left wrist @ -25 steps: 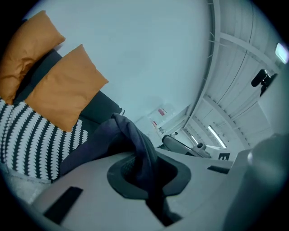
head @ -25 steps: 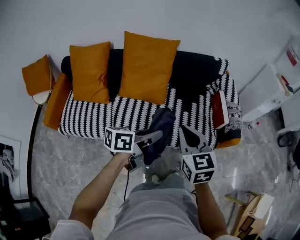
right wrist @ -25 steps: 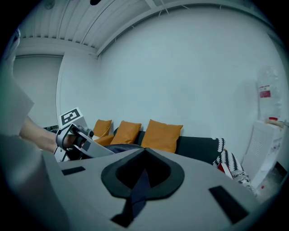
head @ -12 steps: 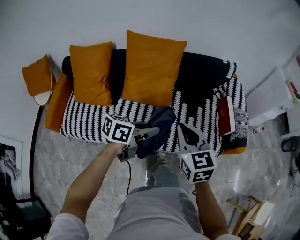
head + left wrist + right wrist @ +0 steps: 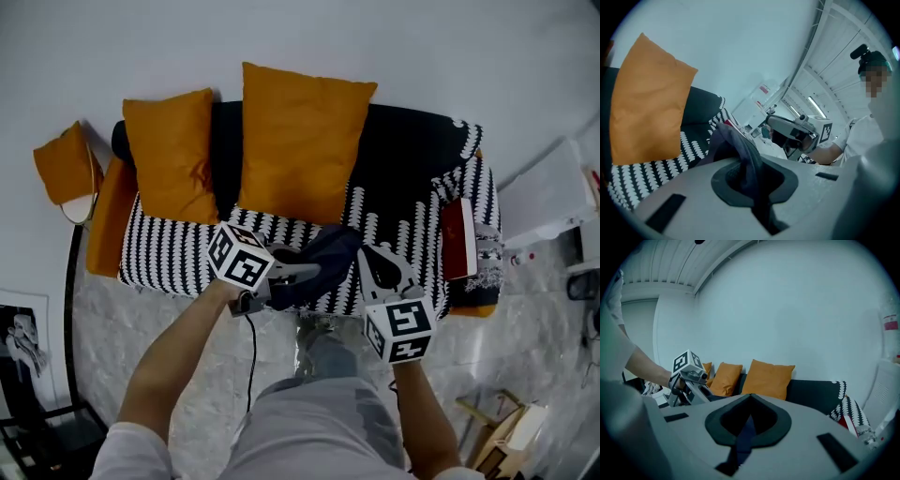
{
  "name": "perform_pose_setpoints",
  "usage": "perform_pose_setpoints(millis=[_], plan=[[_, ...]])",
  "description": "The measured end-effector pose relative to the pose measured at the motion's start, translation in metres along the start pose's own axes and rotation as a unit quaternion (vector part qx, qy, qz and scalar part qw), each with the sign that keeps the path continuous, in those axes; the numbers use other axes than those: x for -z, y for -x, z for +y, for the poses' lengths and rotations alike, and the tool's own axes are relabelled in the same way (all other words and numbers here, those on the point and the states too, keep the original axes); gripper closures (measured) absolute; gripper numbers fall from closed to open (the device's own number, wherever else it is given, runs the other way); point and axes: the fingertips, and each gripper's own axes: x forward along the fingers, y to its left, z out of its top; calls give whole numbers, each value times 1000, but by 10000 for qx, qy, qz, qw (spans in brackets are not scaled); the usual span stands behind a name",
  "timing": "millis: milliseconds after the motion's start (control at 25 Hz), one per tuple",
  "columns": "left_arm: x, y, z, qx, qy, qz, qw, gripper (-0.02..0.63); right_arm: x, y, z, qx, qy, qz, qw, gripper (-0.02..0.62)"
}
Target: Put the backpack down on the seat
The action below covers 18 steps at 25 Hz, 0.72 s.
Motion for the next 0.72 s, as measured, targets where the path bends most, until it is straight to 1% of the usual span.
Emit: perform_pose_setpoints(millis=[160, 360, 600, 720], plan=[[-13, -2, 22, 107, -127, 334, 9993, 592, 1, -19, -16, 51, -62, 108, 9999, 594], [-24, -15, 41, 181, -231, 721, 9970, 592, 6, -39, -35, 79, -378, 193, 9991, 594], [-38, -15, 60, 201, -292, 931, 9950, 592, -1, -62, -48, 99, -512, 177, 9985, 593], [-40, -15, 68, 272, -345, 1075, 9932, 592, -2, -72, -50, 151, -583, 183, 9980, 594]])
